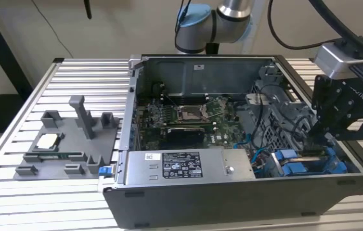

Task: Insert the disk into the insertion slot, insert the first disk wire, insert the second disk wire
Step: 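Insert the second disk wire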

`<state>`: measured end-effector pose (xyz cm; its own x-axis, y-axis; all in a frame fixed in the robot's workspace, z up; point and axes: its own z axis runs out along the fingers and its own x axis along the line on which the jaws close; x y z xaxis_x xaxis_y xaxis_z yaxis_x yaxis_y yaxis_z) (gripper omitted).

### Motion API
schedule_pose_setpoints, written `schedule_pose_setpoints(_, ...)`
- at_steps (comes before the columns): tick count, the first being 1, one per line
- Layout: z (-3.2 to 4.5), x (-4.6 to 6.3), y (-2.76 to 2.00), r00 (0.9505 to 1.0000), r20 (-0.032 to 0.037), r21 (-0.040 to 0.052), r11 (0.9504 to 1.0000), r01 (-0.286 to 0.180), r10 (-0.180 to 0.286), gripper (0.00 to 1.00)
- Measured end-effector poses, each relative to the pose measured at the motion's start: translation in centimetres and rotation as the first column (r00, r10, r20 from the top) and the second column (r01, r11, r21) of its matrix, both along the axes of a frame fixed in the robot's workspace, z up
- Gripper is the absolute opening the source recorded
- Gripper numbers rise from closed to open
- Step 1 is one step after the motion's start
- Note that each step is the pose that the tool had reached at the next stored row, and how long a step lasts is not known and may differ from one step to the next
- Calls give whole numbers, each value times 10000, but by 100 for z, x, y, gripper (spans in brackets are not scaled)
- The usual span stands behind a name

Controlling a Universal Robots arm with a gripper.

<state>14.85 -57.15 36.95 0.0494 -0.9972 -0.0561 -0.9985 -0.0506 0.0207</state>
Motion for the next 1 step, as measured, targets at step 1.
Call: schedule_pose_setpoints(1, 1, 0, 0, 10000, 0, -1, 10000, 0, 0, 24)
